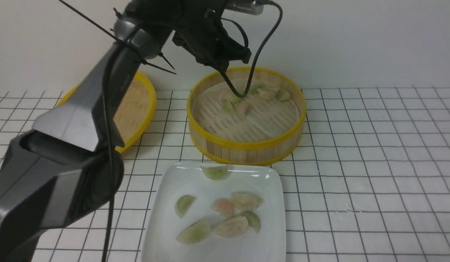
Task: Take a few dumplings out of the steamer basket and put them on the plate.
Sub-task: Use the left arm to grab a dumpling from the steamer
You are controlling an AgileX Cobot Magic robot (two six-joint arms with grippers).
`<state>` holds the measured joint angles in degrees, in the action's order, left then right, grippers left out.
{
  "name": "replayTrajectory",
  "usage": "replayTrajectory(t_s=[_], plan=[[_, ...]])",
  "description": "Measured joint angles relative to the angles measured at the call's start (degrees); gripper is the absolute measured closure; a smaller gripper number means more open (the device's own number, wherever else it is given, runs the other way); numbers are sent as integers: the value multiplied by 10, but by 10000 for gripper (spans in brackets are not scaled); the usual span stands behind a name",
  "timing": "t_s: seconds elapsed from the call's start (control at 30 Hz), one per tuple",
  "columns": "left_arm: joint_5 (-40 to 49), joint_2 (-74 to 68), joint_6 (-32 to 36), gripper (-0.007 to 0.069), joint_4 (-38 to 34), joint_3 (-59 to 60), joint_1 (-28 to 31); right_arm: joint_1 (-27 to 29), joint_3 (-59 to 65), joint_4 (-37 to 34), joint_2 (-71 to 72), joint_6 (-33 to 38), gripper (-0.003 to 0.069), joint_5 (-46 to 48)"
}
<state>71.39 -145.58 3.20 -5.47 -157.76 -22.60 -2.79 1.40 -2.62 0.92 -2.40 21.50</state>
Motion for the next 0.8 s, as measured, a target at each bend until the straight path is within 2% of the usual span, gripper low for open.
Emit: replayTrajectory(t_s=[0.17,0.27,0.4,0.5,0.6,0.63,0.8], plan=[[2,-59,44,627,10,-5,0,0,0,0,0,0,673,0],[-3,-82,56,599,7,-5,0,0,0,0,0,0,673,0],[-25,-100,57,508,-9,-5,0,0,0,0,0,0,673,0],[-55,-102,57,363,-9,-5,0,0,0,0,0,0,673,0],[-68,-102,55,282,-1,-5,0,0,0,0,0,0,673,0],[-75,-102,50,235,7,-5,0,0,0,0,0,0,673,0],[-93,-110,46,211,12,-5,0,0,0,0,0,0,673,0]])
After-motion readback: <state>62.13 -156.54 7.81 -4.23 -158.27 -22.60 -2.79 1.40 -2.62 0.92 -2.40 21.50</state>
